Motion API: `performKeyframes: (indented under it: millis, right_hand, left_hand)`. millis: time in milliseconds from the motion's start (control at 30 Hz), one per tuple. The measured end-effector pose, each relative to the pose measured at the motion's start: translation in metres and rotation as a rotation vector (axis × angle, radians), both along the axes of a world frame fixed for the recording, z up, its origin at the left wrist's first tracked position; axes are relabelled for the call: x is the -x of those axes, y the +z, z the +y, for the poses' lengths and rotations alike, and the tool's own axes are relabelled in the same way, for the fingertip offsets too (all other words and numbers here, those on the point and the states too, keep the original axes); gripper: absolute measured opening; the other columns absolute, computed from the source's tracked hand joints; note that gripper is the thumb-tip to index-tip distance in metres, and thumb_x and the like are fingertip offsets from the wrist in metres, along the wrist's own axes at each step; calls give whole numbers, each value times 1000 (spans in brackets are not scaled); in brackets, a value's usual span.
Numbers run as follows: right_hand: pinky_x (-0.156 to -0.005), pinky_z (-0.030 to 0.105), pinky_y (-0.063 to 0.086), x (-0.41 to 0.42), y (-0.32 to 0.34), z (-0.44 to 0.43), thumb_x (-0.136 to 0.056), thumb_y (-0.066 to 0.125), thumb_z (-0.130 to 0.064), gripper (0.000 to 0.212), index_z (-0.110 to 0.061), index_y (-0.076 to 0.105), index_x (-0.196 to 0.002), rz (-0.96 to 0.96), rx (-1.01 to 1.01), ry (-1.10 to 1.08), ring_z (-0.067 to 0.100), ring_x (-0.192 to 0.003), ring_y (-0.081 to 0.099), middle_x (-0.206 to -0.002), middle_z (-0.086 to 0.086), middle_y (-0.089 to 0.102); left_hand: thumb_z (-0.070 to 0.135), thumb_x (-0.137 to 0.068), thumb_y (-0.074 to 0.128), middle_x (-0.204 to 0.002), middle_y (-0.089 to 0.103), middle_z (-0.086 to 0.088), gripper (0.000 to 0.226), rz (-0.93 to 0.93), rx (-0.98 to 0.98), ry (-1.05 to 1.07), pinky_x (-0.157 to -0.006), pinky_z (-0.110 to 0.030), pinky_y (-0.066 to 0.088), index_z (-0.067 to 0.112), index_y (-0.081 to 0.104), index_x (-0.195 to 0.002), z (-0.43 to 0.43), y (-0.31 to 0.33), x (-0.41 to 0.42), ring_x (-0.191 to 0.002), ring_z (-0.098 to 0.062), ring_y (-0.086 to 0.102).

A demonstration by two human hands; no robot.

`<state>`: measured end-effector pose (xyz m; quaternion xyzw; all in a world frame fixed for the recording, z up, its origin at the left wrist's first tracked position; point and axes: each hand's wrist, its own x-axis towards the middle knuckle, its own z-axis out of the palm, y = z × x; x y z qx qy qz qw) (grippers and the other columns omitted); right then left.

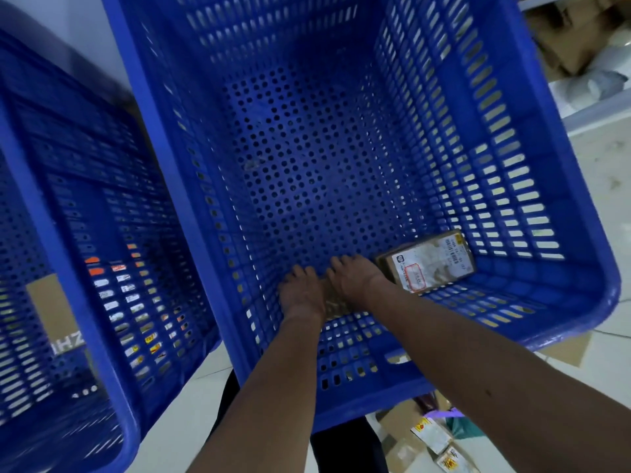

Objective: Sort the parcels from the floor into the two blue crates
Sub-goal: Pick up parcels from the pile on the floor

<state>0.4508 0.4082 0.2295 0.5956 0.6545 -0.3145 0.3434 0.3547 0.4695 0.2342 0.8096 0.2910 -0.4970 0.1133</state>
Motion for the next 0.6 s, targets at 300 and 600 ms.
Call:
performKeyframes:
  millis: [300,600]
  right_hand:
    - [-93,37,43,-16,55,-10,-90,65,-30,67,-7,31,-142,9,20,-282,28,-120,48,-136,15,39]
    - [-89,36,45,-28,181,-36,-97,52,-28,44,-8,43,-134,90,-82,-685,29,-110,52,-128,14,45]
  left_hand:
    - [11,-93,58,-137,38,-17,49,-129,93,26,-96,-40,50,8,32,-135,21,54,-13,-121,-31,48]
    - [38,-86,73,-129,44,-16,65,-333,223,45,-96,-48,48,7,38,-131,50,210,-32,-115,-35,51]
